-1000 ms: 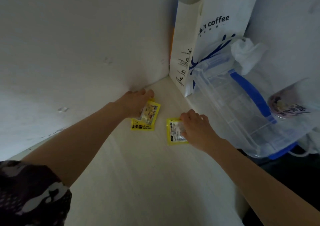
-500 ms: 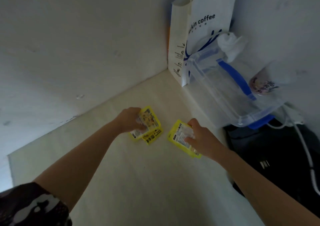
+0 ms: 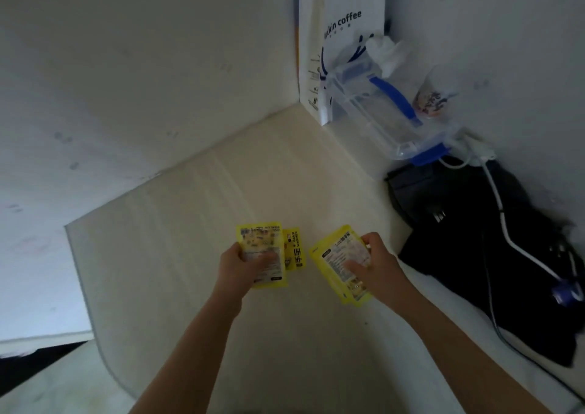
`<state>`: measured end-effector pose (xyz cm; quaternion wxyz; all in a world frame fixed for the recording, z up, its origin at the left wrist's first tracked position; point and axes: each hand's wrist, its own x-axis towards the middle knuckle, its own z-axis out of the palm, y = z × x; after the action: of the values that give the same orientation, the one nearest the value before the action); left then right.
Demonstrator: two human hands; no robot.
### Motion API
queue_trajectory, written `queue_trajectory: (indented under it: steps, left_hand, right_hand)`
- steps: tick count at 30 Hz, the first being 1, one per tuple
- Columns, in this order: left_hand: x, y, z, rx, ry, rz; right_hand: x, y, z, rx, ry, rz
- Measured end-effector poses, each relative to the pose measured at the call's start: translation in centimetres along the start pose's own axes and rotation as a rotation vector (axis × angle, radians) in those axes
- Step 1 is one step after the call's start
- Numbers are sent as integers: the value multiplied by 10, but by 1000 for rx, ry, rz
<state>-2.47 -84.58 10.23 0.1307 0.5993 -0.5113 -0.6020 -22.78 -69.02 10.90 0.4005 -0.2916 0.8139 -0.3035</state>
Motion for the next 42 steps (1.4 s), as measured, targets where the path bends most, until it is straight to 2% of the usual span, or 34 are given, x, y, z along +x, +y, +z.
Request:
queue_trajectory:
  steps: [7, 14, 24, 34, 42]
  left_hand:
    - [-74, -43, 4, -260, 76, -45]
    - [-120, -73, 1, -337, 68, -78]
    - [-172, -116, -11, -230, 1, -5]
    - [-252, -186, -32, -103, -153, -1]
    - [-309, -226, -10, 25, -293, 9]
  right_hand:
    - [-63, 17, 17, 185, 44, 13]
    - [-122, 40, 37, 243, 82, 43]
    - [-210, 78, 90, 247, 279, 97]
    - [-334, 113, 150, 334, 463, 220]
    - [-424, 170, 162, 425, 571, 308]
